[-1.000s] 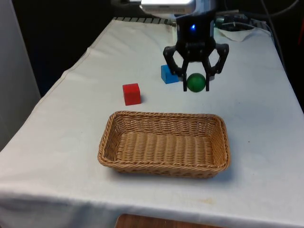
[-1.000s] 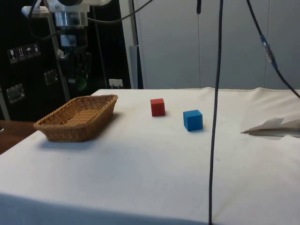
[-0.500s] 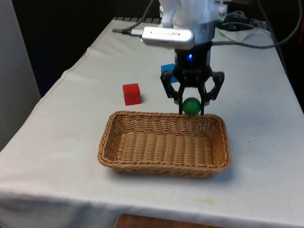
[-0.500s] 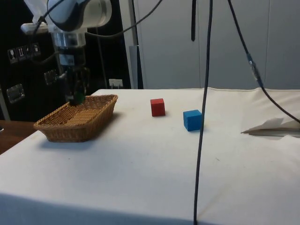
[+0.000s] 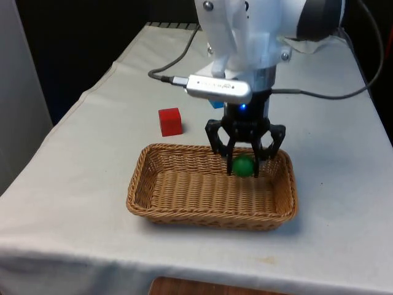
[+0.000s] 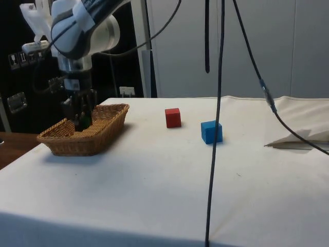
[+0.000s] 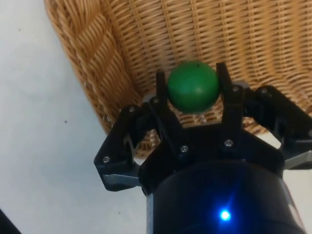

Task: Place all non-red objects into the basket.

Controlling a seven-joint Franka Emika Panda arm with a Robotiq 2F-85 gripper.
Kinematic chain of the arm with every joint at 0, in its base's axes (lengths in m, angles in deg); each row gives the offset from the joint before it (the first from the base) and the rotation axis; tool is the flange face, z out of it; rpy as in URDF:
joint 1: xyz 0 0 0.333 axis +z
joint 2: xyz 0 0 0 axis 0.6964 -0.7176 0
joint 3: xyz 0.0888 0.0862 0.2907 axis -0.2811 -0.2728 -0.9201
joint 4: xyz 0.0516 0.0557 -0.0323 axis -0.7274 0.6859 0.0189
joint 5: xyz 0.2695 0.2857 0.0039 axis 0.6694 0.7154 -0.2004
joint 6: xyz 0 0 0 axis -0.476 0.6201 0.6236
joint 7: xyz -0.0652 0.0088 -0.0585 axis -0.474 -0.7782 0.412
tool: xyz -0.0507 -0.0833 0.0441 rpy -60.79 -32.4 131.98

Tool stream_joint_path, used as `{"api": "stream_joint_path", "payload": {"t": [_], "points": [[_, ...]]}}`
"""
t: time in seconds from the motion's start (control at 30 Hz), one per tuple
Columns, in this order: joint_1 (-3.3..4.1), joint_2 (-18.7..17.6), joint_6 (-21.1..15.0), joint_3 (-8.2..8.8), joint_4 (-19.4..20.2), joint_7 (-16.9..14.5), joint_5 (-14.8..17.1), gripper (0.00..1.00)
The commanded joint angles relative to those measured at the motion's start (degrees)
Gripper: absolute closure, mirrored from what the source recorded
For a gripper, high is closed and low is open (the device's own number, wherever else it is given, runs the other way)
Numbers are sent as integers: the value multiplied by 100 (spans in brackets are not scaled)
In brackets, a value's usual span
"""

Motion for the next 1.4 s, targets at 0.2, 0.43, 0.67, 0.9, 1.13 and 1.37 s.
{"api": "stream_joint_path", "payload": {"t": [0.2,0.43,0.67,0.9,1.13,1.37], "points": [[-23,-120,-52,6,-86,52,0,85],[-69,-212,-17,-17,-195,74,34,17],[-69,-218,-17,-17,-201,74,34,0],[-6,97,138,97,-23,103,6,0],[23,441,246,132,241,115,-17,0],[69,957,350,206,659,86,-63,0]]}}
